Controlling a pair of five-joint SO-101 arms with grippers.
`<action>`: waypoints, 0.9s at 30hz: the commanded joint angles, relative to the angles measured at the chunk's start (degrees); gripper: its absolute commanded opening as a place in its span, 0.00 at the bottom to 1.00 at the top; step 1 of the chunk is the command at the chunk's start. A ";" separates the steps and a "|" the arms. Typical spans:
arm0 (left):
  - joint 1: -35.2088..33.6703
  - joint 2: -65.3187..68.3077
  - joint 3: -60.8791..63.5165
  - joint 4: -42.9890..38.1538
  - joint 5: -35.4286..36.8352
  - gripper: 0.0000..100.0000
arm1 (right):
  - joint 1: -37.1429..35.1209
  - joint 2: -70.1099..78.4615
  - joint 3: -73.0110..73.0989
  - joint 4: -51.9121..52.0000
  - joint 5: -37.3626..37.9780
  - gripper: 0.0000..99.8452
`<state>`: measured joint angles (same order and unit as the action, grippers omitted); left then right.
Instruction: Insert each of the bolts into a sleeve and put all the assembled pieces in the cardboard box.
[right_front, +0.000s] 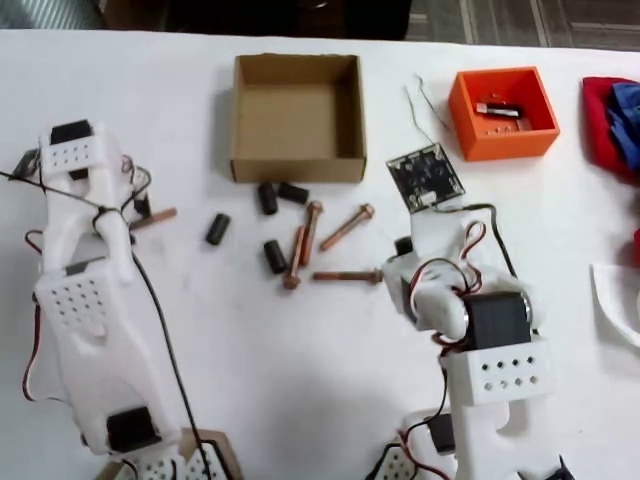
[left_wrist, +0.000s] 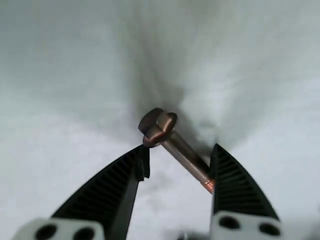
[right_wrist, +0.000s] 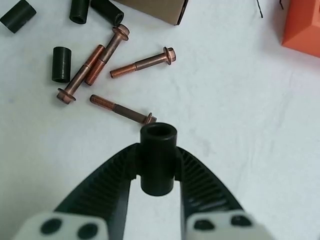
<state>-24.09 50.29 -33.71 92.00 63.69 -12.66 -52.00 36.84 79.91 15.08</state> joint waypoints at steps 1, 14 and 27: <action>-0.44 0.97 -0.92 1.23 -3.60 0.06 | -0.48 -1.45 -0.70 -0.84 0.35 0.02; 3.16 1.05 -20.26 7.30 -53.10 0.02 | -0.22 -1.80 -0.70 -0.75 0.35 0.02; 8.35 6.77 -17.71 5.89 -76.22 0.02 | -0.57 -1.54 -0.70 -1.45 0.35 0.02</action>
<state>-17.76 55.65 -51.21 99.12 -13.85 -12.66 -52.00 36.84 79.91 15.08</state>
